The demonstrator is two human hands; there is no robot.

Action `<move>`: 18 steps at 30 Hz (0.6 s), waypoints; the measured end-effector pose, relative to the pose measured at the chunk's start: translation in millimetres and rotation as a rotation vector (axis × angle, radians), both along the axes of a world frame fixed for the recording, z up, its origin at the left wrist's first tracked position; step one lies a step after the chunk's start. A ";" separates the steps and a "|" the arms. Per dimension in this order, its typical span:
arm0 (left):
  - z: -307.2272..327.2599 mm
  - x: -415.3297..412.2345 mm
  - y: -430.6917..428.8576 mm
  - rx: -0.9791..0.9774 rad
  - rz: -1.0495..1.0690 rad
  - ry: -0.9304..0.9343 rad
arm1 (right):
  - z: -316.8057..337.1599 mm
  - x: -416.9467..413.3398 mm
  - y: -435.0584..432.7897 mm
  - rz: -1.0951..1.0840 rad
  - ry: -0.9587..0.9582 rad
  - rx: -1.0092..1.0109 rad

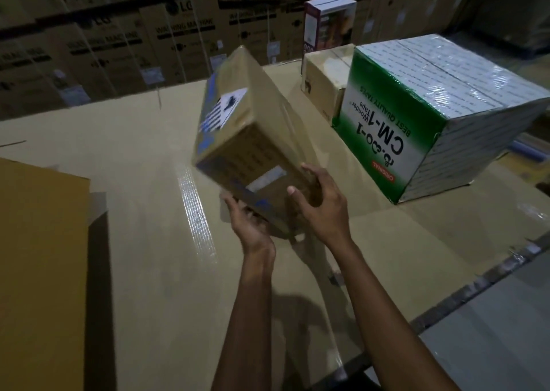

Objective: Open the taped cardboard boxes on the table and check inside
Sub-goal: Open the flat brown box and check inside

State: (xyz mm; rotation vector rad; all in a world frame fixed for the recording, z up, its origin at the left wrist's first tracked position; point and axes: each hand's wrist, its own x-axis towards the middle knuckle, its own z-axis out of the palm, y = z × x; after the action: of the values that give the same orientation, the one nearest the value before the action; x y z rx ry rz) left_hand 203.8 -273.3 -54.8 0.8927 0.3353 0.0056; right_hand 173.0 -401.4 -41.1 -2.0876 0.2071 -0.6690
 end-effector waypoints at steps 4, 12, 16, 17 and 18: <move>29.4 9.2 -2.0 0.543 -0.005 -0.265 | 5.4 -4.8 0.3 -0.013 -0.008 0.449; 13.2 -13.5 -20.0 1.091 -0.051 -0.437 | -36.8 -23.7 15.8 -0.109 0.129 0.783; -0.6 -21.9 -27.8 1.288 -0.073 -0.510 | -38.3 -27.0 14.5 -0.111 0.233 0.838; -5.1 -22.2 -28.7 1.330 -0.072 -0.512 | -38.8 -27.4 11.7 -0.102 0.250 0.883; -9.1 -23.6 -29.6 1.361 -0.081 -0.511 | -40.4 -28.1 9.4 -0.074 0.267 0.933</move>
State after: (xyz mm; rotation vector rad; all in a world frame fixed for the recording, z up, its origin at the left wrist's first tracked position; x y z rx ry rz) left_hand 180.2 -302.9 -63.8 2.1884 -0.2607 0.4234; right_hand 145.0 -391.9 -81.5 -1.2549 0.6175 -0.2383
